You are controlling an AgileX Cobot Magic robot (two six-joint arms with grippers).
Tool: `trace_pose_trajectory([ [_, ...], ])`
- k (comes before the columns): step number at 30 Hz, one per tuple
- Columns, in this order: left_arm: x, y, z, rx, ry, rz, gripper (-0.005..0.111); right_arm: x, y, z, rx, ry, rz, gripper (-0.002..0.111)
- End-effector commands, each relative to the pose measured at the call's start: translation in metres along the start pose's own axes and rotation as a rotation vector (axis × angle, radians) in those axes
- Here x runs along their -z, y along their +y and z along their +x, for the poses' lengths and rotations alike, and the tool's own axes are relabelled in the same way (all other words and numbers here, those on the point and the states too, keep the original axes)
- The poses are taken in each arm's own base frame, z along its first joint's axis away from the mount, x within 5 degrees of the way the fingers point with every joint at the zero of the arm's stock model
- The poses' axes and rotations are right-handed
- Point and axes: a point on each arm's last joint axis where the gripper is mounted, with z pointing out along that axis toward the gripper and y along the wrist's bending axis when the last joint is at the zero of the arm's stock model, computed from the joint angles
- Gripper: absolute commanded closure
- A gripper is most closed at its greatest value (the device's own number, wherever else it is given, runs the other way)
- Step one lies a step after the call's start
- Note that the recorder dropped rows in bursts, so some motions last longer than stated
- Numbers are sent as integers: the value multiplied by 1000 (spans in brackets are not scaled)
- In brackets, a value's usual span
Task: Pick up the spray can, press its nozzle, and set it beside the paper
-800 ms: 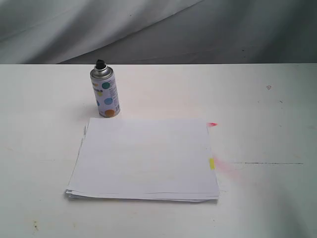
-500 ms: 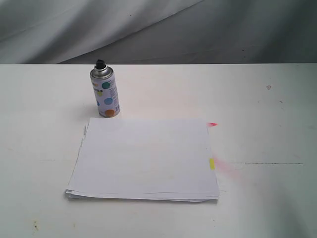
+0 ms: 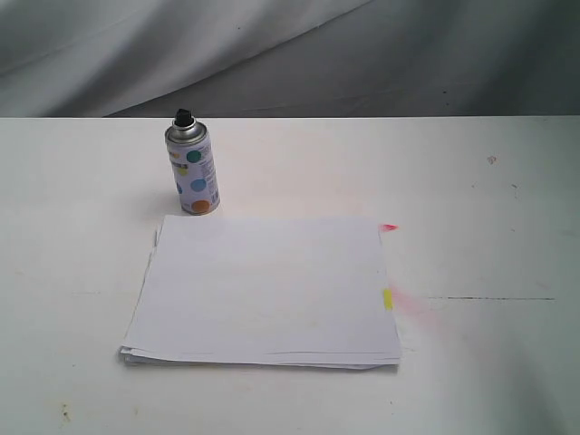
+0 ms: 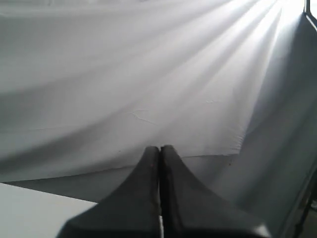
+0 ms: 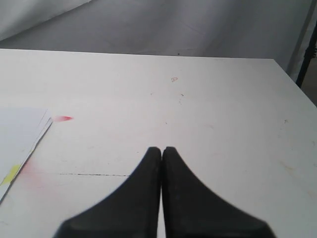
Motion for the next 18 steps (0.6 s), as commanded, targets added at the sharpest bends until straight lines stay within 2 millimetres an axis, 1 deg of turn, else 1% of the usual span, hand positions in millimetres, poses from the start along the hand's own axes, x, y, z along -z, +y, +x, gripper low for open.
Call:
trace_pose_trajectory([
  [1, -64, -20, -12, -51, 191, 148, 107, 0, 0, 1, -13, 0, 6, 108],
  [2, -86, -21, -4, -42, 297, 175, 107, 0, 0, 1, -13, 0, 6, 108],
  [3, -98, -18, 3, -45, 359, 169, 107, 0, 0, 1, -13, 0, 6, 108],
  [4, -118, -7, 22, -36, 461, 127, 107, 0, 0, 1, -13, 0, 6, 108],
  [5, -130, 5, 42, -23, 544, 69, 107, 0, 0, 1, -13, 0, 6, 108],
  [7, -143, 20, 70, -58, 657, 41, 107, 0, 0, 1, -13, 0, 6, 108],
  [9, -151, 28, 90, -44, 720, 39, 107, 0, 0, 1, -13, 0, 6, 108],
  [11, -156, 31, 99, -27, 726, 47, 107, 0, 0, 1, -13, 0, 6, 108],
  [14, -159, 31, 106, -46, 739, 69, 107, 0, 0, 1, -13, 0, 6, 108],
  [18, -159, 27, 109, -114, 741, 127, 107, 0, 0, 1, -13, 0, 6, 108],
])
